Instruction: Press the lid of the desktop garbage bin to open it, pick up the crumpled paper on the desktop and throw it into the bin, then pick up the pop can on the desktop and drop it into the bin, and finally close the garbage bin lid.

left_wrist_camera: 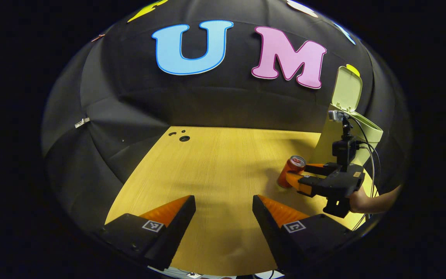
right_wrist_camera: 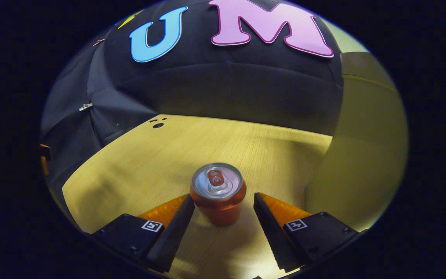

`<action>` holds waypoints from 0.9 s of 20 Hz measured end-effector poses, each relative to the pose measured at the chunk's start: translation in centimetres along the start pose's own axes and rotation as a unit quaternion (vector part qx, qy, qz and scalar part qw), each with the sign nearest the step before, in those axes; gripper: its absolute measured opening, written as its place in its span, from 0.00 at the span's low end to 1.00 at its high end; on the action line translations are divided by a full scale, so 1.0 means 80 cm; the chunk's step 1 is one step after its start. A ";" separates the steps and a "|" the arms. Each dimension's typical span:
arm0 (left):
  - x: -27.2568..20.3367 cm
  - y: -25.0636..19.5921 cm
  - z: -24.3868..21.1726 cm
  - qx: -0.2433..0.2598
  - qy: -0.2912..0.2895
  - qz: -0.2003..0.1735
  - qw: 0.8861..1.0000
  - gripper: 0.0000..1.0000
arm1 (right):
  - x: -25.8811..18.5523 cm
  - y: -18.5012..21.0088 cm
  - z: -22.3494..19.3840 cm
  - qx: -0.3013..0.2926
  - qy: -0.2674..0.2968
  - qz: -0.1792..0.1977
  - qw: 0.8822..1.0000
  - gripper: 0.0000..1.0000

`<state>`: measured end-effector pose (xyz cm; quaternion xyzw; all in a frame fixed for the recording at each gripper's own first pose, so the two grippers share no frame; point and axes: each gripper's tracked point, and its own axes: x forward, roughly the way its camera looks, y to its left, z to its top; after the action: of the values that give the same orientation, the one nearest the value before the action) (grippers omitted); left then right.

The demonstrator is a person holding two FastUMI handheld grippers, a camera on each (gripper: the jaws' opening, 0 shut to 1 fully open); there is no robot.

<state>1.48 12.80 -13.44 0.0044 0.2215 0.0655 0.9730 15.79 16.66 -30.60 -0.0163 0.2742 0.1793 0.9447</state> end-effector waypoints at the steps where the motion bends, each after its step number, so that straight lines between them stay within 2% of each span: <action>1: 0.002 -0.002 -0.002 0.001 0.001 0.000 1.000 0.96 | 0.004 0.000 0.000 -0.002 0.002 0.000 1.000 0.98; 4: 0.003 -0.005 -0.004 -0.004 0.004 -0.002 1.000 0.96 | 0.013 0.005 -0.002 0.003 0.010 0.009 1.000 0.98; 5: 0.003 -0.005 -0.004 -0.007 0.005 -0.002 1.000 0.96 | 0.013 0.006 -0.001 0.005 0.011 0.010 1.000 0.96; 7: 0.003 -0.005 -0.005 -0.011 0.005 -0.001 1.000 0.96 | 0.014 0.009 0.000 0.005 0.014 0.014 1.000 0.84; 10: 0.001 -0.007 -0.002 -0.013 0.001 -0.002 1.000 0.96 | 0.004 0.011 0.008 -0.009 0.011 0.019 1.000 0.84; 13: 0.000 -0.010 0.001 -0.012 -0.007 -0.006 1.000 0.96 | -0.024 0.015 0.034 -0.030 -0.004 0.024 0.999 0.84; 18: -0.005 -0.024 0.004 -0.009 -0.018 -0.023 1.000 0.96 | -0.089 0.027 0.108 -0.075 -0.050 0.035 0.995 0.84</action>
<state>1.47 10.85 -13.04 -0.0084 0.2032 0.0449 0.9781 13.86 17.48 -19.41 -0.0683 0.2125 0.2326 0.9466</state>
